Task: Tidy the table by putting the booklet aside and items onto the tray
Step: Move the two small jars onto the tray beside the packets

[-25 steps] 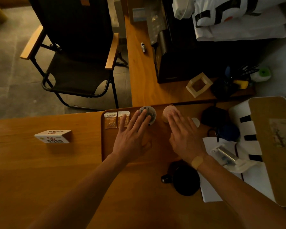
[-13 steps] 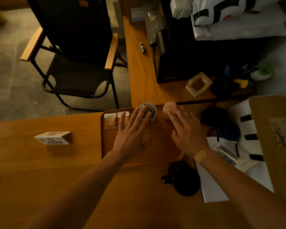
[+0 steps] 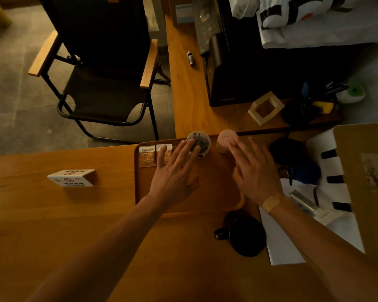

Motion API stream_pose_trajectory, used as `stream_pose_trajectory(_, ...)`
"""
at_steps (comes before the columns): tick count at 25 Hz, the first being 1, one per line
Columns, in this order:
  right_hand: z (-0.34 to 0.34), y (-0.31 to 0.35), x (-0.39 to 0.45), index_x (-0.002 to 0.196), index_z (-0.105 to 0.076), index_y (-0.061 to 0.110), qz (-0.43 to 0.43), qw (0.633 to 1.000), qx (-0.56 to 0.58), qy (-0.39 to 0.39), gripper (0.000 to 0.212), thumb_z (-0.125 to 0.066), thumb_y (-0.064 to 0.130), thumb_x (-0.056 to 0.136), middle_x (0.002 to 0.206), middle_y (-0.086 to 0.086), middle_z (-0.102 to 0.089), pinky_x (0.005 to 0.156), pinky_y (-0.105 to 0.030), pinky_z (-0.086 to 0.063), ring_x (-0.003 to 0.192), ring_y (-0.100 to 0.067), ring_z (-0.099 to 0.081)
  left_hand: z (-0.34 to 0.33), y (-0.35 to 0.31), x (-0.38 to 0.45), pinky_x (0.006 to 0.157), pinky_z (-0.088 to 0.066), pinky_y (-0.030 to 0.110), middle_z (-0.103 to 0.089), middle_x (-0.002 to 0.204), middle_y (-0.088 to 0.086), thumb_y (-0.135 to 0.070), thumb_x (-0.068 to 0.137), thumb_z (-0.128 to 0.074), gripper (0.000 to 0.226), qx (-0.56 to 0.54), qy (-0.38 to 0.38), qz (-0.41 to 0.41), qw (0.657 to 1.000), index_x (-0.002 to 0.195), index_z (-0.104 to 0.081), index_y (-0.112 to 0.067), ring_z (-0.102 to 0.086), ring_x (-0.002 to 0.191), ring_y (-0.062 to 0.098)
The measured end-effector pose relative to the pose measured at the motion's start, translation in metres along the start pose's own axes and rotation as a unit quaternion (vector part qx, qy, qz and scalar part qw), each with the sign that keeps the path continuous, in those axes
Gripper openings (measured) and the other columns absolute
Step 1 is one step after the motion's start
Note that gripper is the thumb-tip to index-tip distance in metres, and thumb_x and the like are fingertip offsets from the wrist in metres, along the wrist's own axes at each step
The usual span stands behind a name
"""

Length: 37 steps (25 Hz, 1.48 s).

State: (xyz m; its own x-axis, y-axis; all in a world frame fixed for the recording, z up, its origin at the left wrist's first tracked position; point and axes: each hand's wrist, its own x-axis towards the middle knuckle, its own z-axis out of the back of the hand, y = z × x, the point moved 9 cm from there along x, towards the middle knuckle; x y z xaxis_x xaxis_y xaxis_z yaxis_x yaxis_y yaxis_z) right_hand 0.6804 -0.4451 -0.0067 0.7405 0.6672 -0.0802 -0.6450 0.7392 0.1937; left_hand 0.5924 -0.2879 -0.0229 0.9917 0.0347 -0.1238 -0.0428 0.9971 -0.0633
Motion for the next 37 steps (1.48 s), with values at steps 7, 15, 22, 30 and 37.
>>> stream_pose_trajectory(7, -0.001, 0.0, 0.0, 0.151, -0.03, 0.023, -0.015, 1.0, -0.006, 0.021, 0.067, -0.055, 0.022, 0.089, 0.159, -0.006, -0.027, 0.111, -0.06, -0.029, 0.145, -0.035, -0.025, -0.002, 0.001, 0.004, 0.116, 0.004, 0.058, -0.003, 0.162, 0.007, -0.06, 0.089, -0.039, 0.082, 0.017, -0.005, -0.009, 1.0, 0.154, -0.01, -0.02, 0.0, 0.149, 0.023)
stream_pose_trajectory(15, 0.0, 0.002, 0.001, 0.149, -0.032, 0.024, -0.022, 1.0, 0.011, 0.011, 0.066, -0.055, 0.024, 0.088, 0.156, -0.005, -0.032, 0.113, -0.056, -0.03, 0.144, -0.032, -0.027, -0.01, 0.003, -0.002, 0.116, 0.005, 0.059, 0.005, 0.163, 0.007, -0.058, 0.088, -0.047, 0.09, 0.013, 0.006, -0.01, 1.0, 0.155, 0.0, -0.021, 0.007, 0.149, 0.023)
stream_pose_trajectory(22, -0.001, 0.001, 0.0, 0.149, -0.033, 0.023, -0.02, 1.0, 0.008, 0.015, 0.065, -0.055, 0.025, 0.088, 0.155, -0.006, -0.033, 0.111, -0.057, -0.031, 0.143, -0.032, -0.028, -0.013, 0.004, -0.003, 0.116, 0.007, 0.058, 0.007, 0.163, 0.007, -0.058, 0.087, -0.048, 0.093, 0.004, 0.011, -0.007, 1.0, 0.154, 0.005, -0.021, 0.007, 0.149, 0.024)
stream_pose_trajectory(30, 0.0, 0.005, -0.008, 0.152, -0.024, 0.027, -0.037, 0.999, 0.022, 0.027, 0.072, -0.057, 0.025, 0.087, 0.16, -0.005, -0.023, 0.113, -0.055, -0.029, 0.146, -0.032, -0.023, -0.009, 0.006, -0.007, 0.117, 0.004, 0.057, 0.012, 0.163, 0.004, -0.058, 0.086, -0.052, 0.097, -0.045, -0.002, 0.016, 0.999, 0.154, 0.008, -0.024, 0.011, 0.149, 0.024)
stream_pose_trajectory(37, 0.005, 0.055, -0.042, 0.127, -0.059, 0.021, -0.098, 0.99, 0.098, 0.037, 0.034, -0.051, 0.026, 0.094, 0.128, -0.001, -0.06, 0.102, -0.04, -0.045, 0.123, -0.022, -0.051, -0.008, 0.032, -0.074, 0.116, -0.02, 0.044, -0.026, 0.158, 0.002, -0.049, 0.093, -0.049, 0.066, -0.249, 0.021, 0.231, 0.94, 0.149, -0.023, -0.029, -0.022, 0.144, 0.022)
